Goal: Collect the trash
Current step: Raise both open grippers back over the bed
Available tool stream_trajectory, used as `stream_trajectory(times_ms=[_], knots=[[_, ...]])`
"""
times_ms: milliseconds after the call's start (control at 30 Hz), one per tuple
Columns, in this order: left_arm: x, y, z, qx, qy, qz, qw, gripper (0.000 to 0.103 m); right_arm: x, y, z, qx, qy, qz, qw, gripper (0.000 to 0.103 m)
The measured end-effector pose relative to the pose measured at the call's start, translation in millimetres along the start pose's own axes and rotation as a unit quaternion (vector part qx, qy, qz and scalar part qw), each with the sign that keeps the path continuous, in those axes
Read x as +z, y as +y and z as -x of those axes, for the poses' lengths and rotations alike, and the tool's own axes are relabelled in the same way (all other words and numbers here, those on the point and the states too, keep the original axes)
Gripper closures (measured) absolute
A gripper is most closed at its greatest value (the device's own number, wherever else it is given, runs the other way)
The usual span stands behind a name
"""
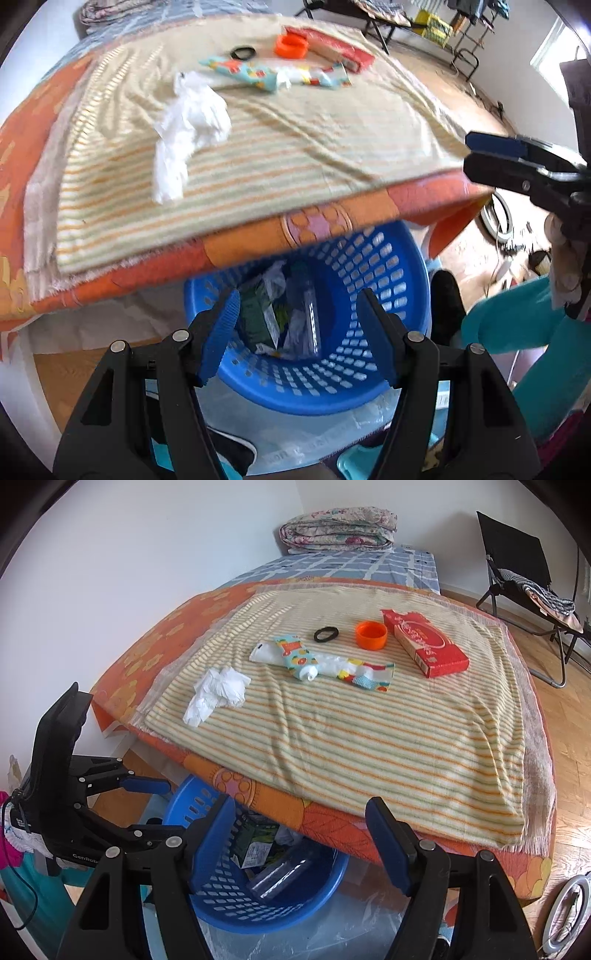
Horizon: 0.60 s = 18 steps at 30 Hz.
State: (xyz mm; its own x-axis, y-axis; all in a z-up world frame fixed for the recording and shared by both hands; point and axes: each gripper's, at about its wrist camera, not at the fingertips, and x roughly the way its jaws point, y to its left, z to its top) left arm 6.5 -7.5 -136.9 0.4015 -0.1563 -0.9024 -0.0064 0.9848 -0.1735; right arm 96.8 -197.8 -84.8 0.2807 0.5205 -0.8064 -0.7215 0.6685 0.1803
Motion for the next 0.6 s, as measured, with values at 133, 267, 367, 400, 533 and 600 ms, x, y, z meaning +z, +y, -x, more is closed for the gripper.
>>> stream_trajectory(times_ms=[133,267,367,400,533,600], knots=[[13.0,9.1,11.3,0.013,-0.029,0.008,0.9995,0.036,13.1,-1.6,-2.5,0.005,-0.008,-0.011,1.0,0.027],[30.2,19.0,19.4,0.029,-0.053,0.011,0.9981,0.036,25.0,-3.5,-7.0,0.014,-0.013,-0.023,1.0,0.026],[43.5,25.7,22.8,0.033,-0.062,0.018,0.9974,0.036,34.5,-4.2,-12.5,0.02,-0.014,-0.029,0.999,0.026],[47.0,27.6,23.4,0.032,-0.064,0.019,0.9973,0.036,37.9,-4.5,-14.8,0.022,-0.014,-0.03,0.999,0.026],[61.6,36.9,22.4,0.043,-0.071,0.02,0.9964,0.035,47.4,-5.6,-23.2,0.027,-0.011,-0.036,0.999,0.026],[68.8,42.5,18.4,0.047,-0.07,0.023,0.9962,0.036,52.7,-9.1,-30.0,0.032,-0.006,-0.044,0.998,0.026]])
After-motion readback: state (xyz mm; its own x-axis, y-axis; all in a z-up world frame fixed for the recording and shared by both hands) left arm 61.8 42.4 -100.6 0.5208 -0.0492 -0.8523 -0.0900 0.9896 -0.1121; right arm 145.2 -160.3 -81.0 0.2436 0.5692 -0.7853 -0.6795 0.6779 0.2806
